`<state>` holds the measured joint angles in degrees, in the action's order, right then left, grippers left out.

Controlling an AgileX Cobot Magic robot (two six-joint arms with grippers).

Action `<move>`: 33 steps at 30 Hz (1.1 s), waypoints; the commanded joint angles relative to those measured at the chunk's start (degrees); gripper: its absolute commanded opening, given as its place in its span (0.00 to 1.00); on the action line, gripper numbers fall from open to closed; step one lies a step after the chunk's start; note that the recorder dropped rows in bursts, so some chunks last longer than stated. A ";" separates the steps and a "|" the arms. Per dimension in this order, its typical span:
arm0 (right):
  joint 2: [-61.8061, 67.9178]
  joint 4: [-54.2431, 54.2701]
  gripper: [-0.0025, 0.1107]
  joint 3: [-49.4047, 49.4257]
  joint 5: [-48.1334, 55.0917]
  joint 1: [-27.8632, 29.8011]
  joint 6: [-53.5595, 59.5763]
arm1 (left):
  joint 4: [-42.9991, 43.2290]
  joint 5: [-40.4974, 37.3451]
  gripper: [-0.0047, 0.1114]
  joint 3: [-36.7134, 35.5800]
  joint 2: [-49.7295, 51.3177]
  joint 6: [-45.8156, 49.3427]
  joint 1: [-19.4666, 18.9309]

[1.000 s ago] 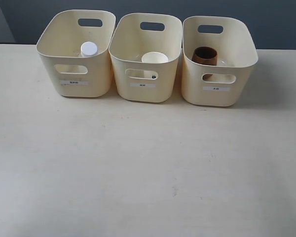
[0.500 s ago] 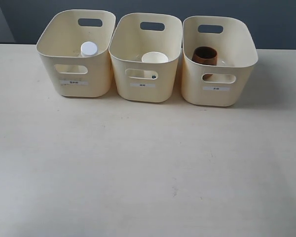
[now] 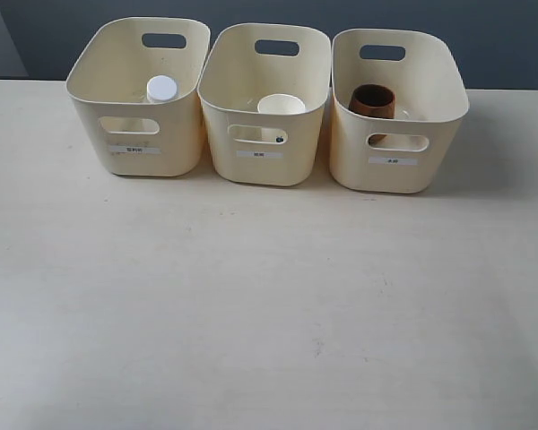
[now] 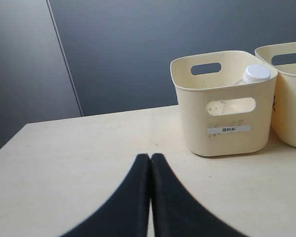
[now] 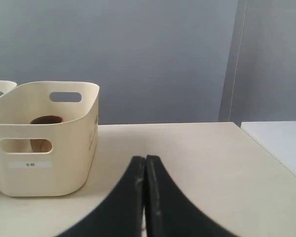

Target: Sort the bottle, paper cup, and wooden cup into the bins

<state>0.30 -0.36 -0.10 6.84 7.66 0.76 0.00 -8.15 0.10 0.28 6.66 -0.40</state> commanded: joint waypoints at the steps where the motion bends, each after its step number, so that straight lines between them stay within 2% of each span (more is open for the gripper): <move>1: -0.30 -1.63 0.02 0.10 -0.16 0.26 -1.47 | 0.00 0.40 0.04 -0.10 -0.28 -0.08 -0.03; 33: -0.30 1.06 0.02 0.10 0.44 0.26 -1.47 | 0.00 0.40 0.04 -0.10 -0.28 -0.08 -0.03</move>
<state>0.30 0.66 -0.10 7.54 7.66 -0.74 0.00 -8.15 0.10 0.28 6.66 -0.40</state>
